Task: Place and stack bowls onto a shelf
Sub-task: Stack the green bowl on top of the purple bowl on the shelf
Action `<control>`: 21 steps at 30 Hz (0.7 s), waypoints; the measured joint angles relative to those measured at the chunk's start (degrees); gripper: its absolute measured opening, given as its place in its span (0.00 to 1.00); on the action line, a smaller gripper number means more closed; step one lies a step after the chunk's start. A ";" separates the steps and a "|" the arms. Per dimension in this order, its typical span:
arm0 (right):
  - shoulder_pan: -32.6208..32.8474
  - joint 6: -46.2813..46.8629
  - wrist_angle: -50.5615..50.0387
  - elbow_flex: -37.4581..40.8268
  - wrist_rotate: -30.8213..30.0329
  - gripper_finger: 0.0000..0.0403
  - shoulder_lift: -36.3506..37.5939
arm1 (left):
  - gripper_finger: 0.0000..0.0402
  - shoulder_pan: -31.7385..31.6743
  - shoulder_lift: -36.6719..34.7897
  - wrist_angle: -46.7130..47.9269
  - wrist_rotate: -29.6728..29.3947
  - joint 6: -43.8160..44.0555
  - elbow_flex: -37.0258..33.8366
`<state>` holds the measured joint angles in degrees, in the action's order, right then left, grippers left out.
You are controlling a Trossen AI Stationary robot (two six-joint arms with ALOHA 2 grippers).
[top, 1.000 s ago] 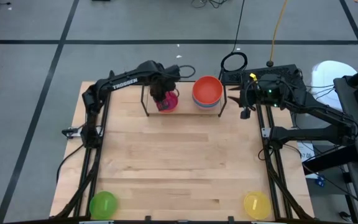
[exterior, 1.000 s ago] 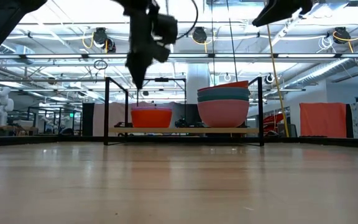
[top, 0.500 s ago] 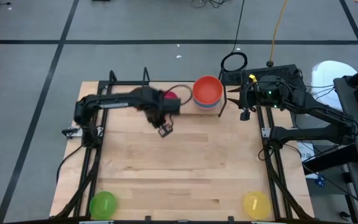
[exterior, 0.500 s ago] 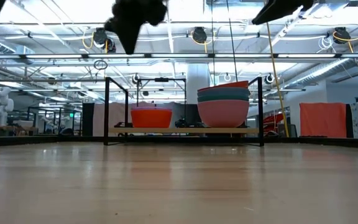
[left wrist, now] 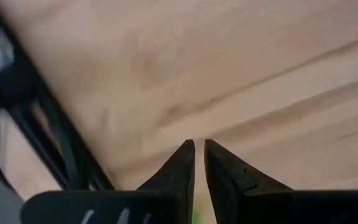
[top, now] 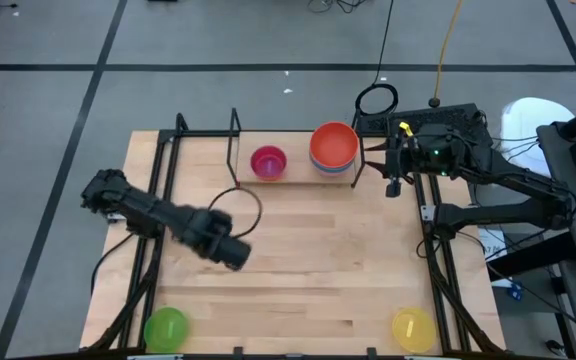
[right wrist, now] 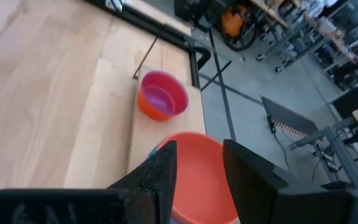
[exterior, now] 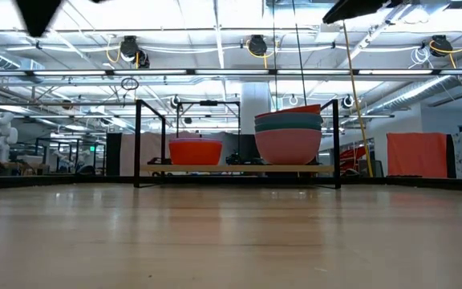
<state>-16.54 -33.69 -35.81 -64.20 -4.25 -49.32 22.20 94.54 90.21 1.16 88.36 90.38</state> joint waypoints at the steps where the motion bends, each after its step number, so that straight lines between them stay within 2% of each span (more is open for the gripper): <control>1: 0.26 0.00 0.67 0.00 0.00 0.31 0.00 | 0.10 1.56 0.00 -0.07 0.64 3.92 -0.63; 6: 1.63 0.00 2.37 0.00 0.01 0.31 0.00 | 0.10 8.74 0.48 -0.23 4.42 18.61 -2.49; 13: 3.39 0.00 4.21 0.00 0.02 0.31 -0.02 | 0.10 16.30 0.73 -1.77 5.41 27.17 -3.61; 15: 3.94 0.01 5.08 0.00 0.02 0.31 0.00 | 0.10 17.38 0.74 -1.72 4.80 27.03 -3.61; 21: 5.66 0.02 6.06 0.00 0.02 0.31 0.00 | 0.10 18.61 0.74 -2.66 3.10 19.02 -3.61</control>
<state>-10.88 -33.67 -29.75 -64.20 -4.23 -49.32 40.81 95.29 87.55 4.26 107.38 86.76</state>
